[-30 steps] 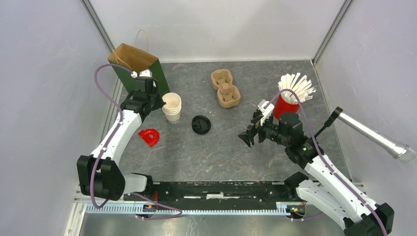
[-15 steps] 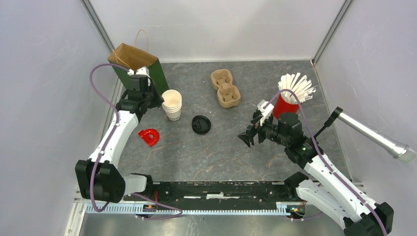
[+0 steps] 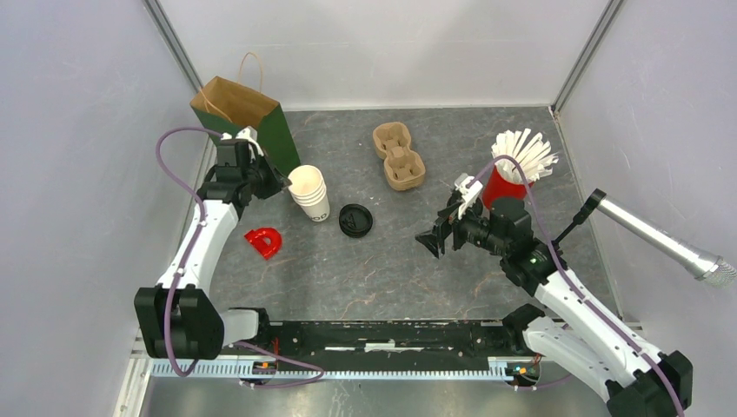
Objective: Pack the takeout coffee
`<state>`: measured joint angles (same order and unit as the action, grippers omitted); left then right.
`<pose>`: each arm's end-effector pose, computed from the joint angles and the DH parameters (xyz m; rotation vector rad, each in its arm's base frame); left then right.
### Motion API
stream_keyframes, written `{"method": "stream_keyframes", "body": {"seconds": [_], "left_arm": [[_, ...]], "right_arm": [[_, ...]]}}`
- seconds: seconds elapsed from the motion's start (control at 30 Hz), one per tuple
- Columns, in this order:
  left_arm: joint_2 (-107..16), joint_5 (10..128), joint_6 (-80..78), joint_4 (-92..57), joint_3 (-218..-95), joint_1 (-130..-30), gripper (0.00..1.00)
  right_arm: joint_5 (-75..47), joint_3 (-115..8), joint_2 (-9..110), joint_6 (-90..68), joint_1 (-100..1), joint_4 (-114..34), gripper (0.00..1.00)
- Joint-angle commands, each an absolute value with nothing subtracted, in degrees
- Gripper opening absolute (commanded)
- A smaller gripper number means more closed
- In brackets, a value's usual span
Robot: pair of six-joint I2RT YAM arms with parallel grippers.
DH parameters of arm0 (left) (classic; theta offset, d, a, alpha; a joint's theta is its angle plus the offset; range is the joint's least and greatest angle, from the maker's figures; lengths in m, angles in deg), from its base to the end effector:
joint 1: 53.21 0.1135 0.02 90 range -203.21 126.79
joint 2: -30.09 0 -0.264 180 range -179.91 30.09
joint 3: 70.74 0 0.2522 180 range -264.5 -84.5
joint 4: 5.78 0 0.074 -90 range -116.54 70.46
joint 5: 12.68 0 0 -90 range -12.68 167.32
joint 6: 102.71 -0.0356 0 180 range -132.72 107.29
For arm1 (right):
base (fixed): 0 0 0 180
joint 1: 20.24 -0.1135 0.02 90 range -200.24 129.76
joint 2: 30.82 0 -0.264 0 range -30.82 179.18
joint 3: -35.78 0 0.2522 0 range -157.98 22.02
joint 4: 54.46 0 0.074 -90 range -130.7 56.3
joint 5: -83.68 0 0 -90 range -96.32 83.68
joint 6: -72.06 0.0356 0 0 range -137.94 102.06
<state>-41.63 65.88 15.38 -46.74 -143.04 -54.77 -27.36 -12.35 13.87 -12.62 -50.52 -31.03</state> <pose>0.2720 -0.0145 0.2962 -0.4252 2.2688 -0.4960 0.1532 0.1042 0.2776 -0.6707 1.8539 0.7642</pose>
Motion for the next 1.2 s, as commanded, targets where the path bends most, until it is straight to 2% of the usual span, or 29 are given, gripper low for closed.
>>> {"method": "stream_keyframes", "body": {"seconds": [0.0, 0.27, 0.57, 0.8, 0.87, 1.17], "left_arm": [[-39.2, 60.1, 17.5, -44.3, -143.7, -54.2, 0.02], [-36.7, 60.7, 14.8, -46.4, -142.1, -54.2, 0.02], [-33.4, 61.5, 15.3, -45.2, -137.0, -54.0, 0.02], [-33.0, 59.9, 16.6, -42.8, -134.6, -53.9, 0.02], [-32.9, 59.9, 16.3, -42.7, -134.3, -53.9, 0.02], [-32.2, 59.9, 15.2, -42.9, -134.0, -53.9, 0.02]], "right_arm": [[-28.3, -11.5, 16.5, -3.5, -51.4, -44.5, 0.97], [-18.4, -19.2, 32.2, 9.4, -59.9, -60.5, 0.91], [-13.8, -27.7, 53.8, 22.3, -67.7, -77.0, 0.82], [-12.0, -34.1, 63.0, 23.4, -69.2, -76.6, 0.77], [-12.5, -35.5, 65.0, 22.8, -69.3, -75.8, 0.72], [-10.2, -37.8, 69.6, 23.9, -69.3, -72.1, 0.66]]}}
